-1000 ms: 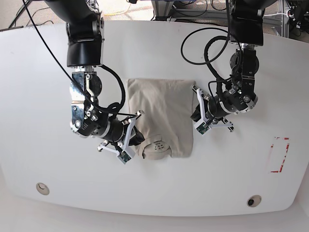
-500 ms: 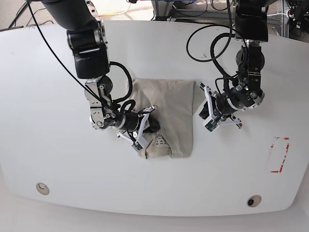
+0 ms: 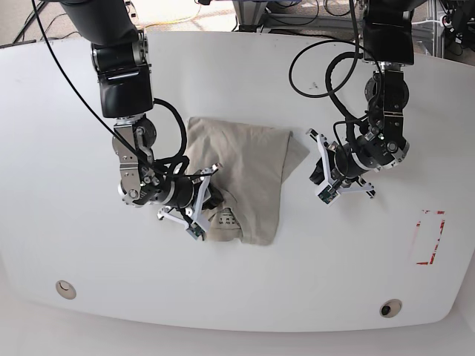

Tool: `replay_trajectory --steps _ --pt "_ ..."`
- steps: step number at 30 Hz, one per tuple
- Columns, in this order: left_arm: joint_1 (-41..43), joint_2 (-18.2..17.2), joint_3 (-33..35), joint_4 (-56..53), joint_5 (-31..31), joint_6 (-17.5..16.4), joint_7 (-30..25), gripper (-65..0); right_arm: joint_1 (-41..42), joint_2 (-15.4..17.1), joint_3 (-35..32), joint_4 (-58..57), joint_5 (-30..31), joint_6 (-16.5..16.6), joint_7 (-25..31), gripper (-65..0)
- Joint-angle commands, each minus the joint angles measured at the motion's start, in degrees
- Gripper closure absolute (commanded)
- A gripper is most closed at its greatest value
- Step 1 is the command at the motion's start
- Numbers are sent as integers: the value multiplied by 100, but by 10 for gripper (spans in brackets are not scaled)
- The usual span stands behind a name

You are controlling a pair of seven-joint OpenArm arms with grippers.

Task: Layout the t-shirt on the table in an organized manner, then fold the t-shirt properly
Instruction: 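Grasp the bundle's collar end with the right gripper and lift it, then release with the right gripper and grasp the bundle's collar with the left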

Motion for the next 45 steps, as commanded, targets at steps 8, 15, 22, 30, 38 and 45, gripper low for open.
replay_trajectory --steps 8,15,22,30,38,45 --pt "-117 269 -3 108 -76 10 -130 -17 -469 -36 628 1947 89 36 -887 -60" --pt "-169 884 -3 47 -32 10 -174 -17 -1138 140 918 2817 71 36 -1195 -60" --pt "-565 1429 402 -498 -32 313 -1000 -17 -1718 465 1480 3450 71 36 -1256 -60" --pt "-1057 1667 1272 -1738 -32 1553 -2398 -17 -1955 887 2122 3714 71 36 -1388 -60" --pt "-1470 1684 2239 -2942 -32 2739 -3427 -17 -2043 1221 2465 3723 80 36 -1388 -60" --pt "-1717 1728 2784 -4094 -85 3179 -4016 -18 -2061 1318 2483 3749 80 36 -1397 -60"
